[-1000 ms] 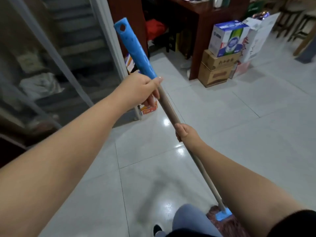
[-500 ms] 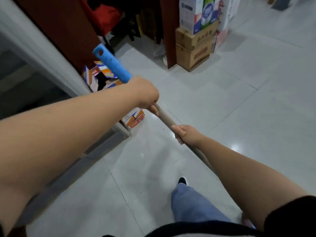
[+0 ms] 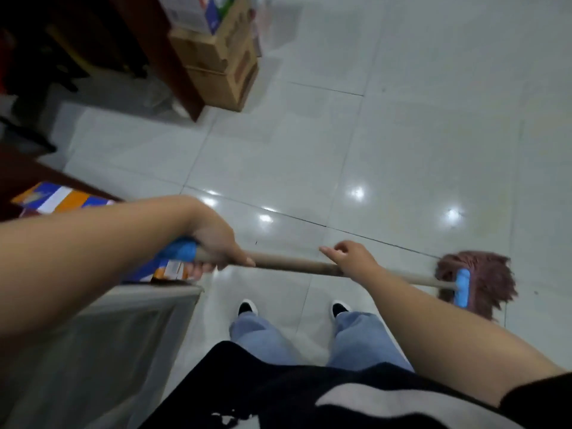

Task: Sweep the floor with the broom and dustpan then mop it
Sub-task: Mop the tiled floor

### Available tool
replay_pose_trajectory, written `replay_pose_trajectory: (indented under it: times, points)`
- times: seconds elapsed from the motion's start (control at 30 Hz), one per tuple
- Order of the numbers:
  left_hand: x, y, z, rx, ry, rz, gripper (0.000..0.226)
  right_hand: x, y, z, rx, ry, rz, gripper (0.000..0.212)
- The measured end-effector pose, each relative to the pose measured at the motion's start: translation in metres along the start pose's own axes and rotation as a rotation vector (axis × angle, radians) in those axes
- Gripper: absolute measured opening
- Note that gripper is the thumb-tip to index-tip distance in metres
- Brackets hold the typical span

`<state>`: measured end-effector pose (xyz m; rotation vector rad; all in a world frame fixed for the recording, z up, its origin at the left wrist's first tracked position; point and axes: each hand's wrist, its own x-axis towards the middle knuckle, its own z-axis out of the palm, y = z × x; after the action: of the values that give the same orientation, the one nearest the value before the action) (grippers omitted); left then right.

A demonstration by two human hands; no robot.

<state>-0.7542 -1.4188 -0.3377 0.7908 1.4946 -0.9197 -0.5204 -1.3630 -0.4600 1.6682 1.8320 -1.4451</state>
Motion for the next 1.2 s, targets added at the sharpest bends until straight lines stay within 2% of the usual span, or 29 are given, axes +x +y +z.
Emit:
replay_pose_trajectory:
  times: [0.07,0.13,0.2,0.23,0.27,0.3,0.4,0.47,0.6,0.77,0.87,0.97,1.07,1.2]
  points:
    - [0.017,-0.016,0.007,-0.042,-0.042,0.052,0.053,-0.008,0.015,0.032,0.228,0.226,0.352,0.064]
    - [0.026,-0.031,0.016,-0.047,-0.036,0.104,0.053,-0.028,0.014,0.079,0.646,0.180,0.662,0.073]
    - [0.033,-0.040,0.028,-0.022,-0.020,0.155,0.052,-0.035,-0.005,0.118,1.337,0.013,0.731,0.072]
    - [0.036,-0.043,0.037,-0.020,-0.029,0.175,0.052,-0.034,-0.017,0.128,1.668,-0.005,0.708,0.065]
    - [0.037,-0.047,0.049,-0.028,-0.041,0.190,0.051,-0.030,-0.029,0.132,1.878,0.039,0.691,0.054]
    - [0.038,-0.051,0.059,-0.039,-0.047,0.200,0.049,-0.026,-0.040,0.133,1.973,0.115,0.699,0.047]
    - [0.042,-0.067,0.075,-0.097,-0.057,0.222,0.046,-0.019,-0.059,0.136,1.994,0.233,0.734,0.030]
    - [0.041,-0.075,0.079,-0.145,-0.062,0.224,0.050,-0.017,-0.063,0.140,1.962,0.226,0.730,0.024]
    - [0.039,-0.079,0.086,-0.188,-0.040,0.213,0.053,-0.014,-0.071,0.140,1.918,0.196,0.711,0.029]
    - [0.035,-0.053,0.071,-0.165,-0.012,0.169,0.052,-0.002,-0.071,0.123,1.917,0.222,0.695,0.023]
    - [0.034,-0.020,0.054,-0.146,0.020,0.150,0.054,0.005,-0.064,0.098,1.907,0.290,0.661,0.024]
    - [0.029,0.022,0.028,-0.125,0.057,0.138,0.053,0.014,-0.053,0.069,1.933,0.237,0.678,0.042]
    - [0.018,0.078,-0.006,-0.096,0.090,0.122,0.050,0.026,-0.043,0.033,2.152,0.228,0.614,0.056]
    - [0.002,0.169,-0.046,0.016,0.108,0.134,0.053,0.034,-0.018,-0.049,2.444,0.355,0.541,0.056]
